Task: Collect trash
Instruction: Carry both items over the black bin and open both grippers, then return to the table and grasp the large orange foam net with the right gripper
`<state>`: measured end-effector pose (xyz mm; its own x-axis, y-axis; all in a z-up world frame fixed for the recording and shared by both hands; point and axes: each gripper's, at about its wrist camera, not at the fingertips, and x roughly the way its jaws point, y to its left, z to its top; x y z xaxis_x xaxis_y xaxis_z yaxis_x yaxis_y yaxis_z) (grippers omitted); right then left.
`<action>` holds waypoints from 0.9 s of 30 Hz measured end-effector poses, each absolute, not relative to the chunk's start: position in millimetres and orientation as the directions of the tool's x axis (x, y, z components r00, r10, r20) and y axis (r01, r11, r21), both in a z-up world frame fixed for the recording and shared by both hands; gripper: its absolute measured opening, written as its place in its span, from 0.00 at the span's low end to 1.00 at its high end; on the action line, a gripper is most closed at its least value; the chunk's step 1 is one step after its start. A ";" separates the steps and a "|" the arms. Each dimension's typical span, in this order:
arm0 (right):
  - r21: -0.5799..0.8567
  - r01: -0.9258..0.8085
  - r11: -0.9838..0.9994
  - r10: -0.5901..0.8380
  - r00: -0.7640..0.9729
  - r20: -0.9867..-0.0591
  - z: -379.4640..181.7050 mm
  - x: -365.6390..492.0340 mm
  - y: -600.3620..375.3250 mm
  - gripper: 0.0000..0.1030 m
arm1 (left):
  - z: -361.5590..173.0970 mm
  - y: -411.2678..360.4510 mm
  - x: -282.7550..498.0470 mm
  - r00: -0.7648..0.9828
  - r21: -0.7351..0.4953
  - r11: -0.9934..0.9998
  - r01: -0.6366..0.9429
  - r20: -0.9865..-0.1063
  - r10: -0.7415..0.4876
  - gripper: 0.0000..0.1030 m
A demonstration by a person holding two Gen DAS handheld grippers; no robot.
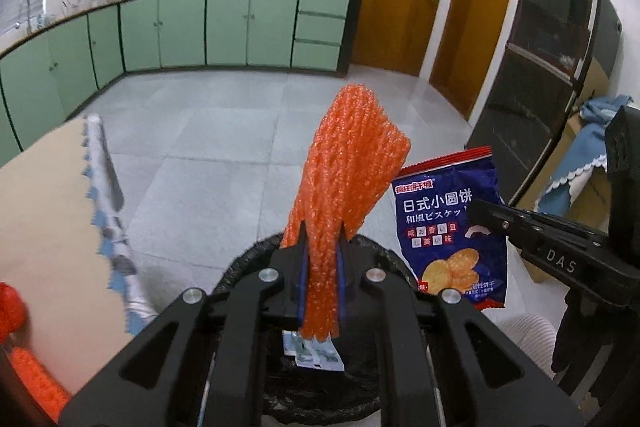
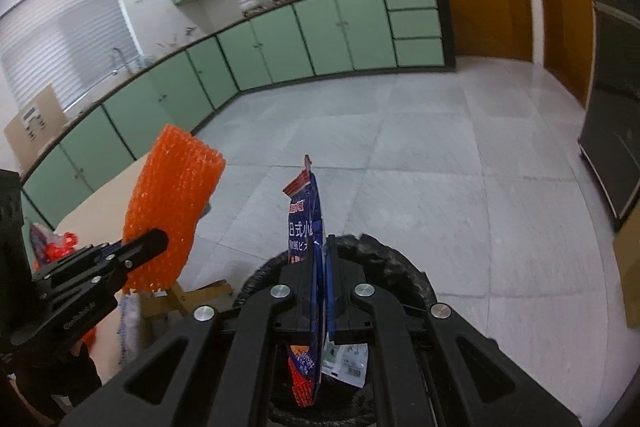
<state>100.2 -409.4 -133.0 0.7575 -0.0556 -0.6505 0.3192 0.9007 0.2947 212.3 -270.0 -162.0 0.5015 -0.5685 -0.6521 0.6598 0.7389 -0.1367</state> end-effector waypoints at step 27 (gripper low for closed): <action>0.314 0.248 0.916 -0.025 0.819 -0.573 -105.7 95.2 -358.3 0.87 | -117.4 -155.7 207.9 0.648 -0.109 0.839 0.532 -0.586 -0.487 0.75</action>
<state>95.2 -358.3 -105.7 0.8189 -0.0253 -0.5733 0.2484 0.9162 0.3144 207.9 -155.7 -117.4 0.6480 -0.4871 -0.5856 0.5323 0.8395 -0.1094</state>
